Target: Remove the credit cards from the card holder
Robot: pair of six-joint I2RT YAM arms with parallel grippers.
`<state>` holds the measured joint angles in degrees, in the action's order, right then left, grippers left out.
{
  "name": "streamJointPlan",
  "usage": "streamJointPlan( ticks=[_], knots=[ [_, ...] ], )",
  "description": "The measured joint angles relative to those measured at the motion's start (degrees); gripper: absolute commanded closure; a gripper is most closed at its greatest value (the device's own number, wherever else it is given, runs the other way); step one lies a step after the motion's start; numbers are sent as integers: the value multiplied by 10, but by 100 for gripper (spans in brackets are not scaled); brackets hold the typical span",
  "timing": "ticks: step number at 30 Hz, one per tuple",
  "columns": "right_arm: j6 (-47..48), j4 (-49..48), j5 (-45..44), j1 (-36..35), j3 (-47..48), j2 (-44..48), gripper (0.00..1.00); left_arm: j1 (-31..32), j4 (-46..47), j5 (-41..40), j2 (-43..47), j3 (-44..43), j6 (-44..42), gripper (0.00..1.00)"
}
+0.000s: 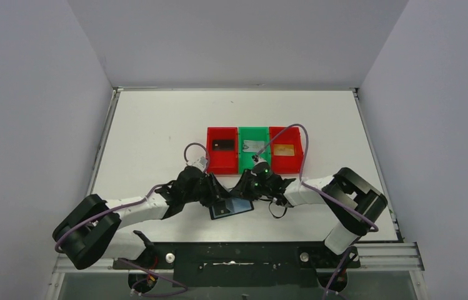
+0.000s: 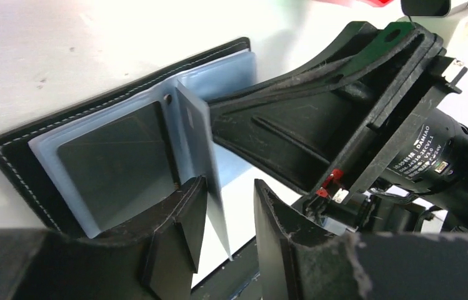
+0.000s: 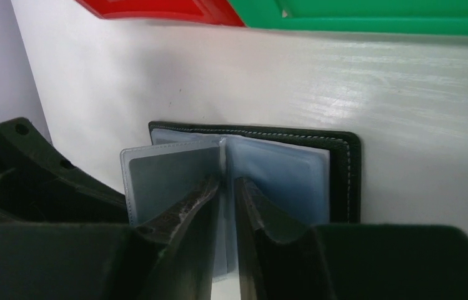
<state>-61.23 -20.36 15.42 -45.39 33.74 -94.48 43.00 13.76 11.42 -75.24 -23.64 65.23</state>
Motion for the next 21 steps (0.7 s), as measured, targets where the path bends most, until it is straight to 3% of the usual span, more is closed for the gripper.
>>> streamJointPlan(
  ticks=[2,3,12,21],
  knots=[
    [5,24,-1,1,3,17,61,0,2,7,0,-6,-1,68],
    [9,51,-7,1,8,35,60,0,2,10,0,-11,-3,68],
    [16,217,-142,4,43,164,59,1,25,52,-74,-57,-21,69],
    [5,277,-212,5,-31,286,61,13,26,60,-110,-83,-31,63]
  ],
)
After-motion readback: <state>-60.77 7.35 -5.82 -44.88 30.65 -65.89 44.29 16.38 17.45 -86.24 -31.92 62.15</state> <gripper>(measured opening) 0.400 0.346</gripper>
